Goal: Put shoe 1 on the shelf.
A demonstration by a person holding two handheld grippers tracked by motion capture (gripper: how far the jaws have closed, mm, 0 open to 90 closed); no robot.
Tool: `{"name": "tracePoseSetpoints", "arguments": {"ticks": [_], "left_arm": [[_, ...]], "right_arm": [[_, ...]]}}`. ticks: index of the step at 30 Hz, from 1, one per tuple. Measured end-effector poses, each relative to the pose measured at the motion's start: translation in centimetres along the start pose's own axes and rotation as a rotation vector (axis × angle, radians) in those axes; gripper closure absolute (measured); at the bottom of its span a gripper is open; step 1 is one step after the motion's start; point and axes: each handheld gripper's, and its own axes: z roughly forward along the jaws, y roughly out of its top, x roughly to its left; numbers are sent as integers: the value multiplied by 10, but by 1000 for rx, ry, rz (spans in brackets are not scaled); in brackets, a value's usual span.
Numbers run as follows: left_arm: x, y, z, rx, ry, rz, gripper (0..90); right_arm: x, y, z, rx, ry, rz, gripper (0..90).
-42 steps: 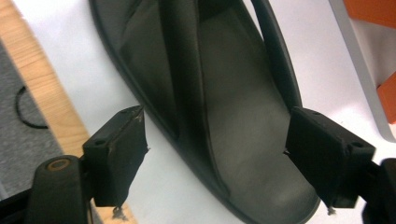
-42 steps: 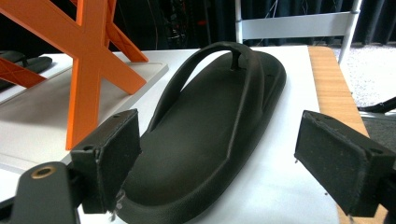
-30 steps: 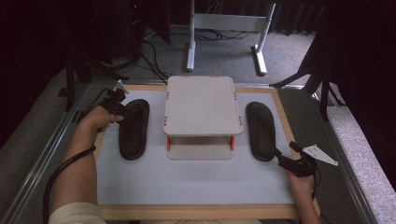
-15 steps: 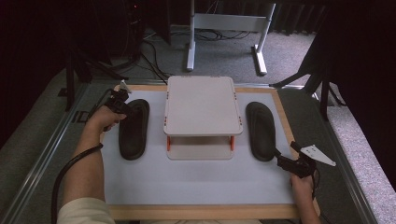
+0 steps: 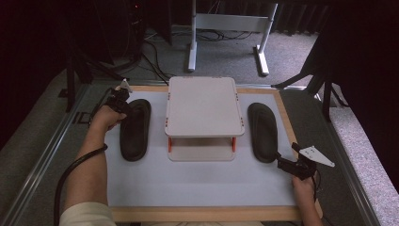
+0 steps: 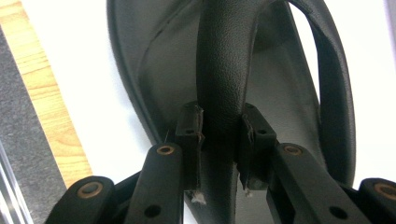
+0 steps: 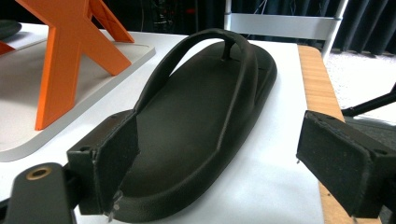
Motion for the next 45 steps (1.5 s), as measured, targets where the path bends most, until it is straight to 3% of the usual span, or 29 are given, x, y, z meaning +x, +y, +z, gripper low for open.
{"name": "tracePoseSetpoints", "arguments": {"ticks": [6,7,12,13,22,24,25,33,45], "left_arm": [[-6,-1,-21,-21,-21,8,733],[-11,-1,-31,-22,-22,14,733],[-18,1,-50,-26,-16,22,733],[-21,2,-61,-35,-18,18,733],[-39,10,-109,-92,-1,25,733],[-41,11,-112,-96,1,22,734],[-48,13,-122,-102,5,28,734],[-79,24,-154,-129,0,77,733],[-129,40,-176,-147,-16,107,733]], "right_arm": [[-1,0,0,-11,3,9,122],[-1,0,-1,-12,3,10,122],[-1,0,1,-2,-8,5,122],[0,0,1,-1,-10,2,122],[0,0,2,6,-11,-4,123],[0,0,1,7,-10,-4,123],[0,0,1,5,-10,-4,123],[-1,0,1,8,-1,2,123],[-1,0,2,17,5,5,124]]}}
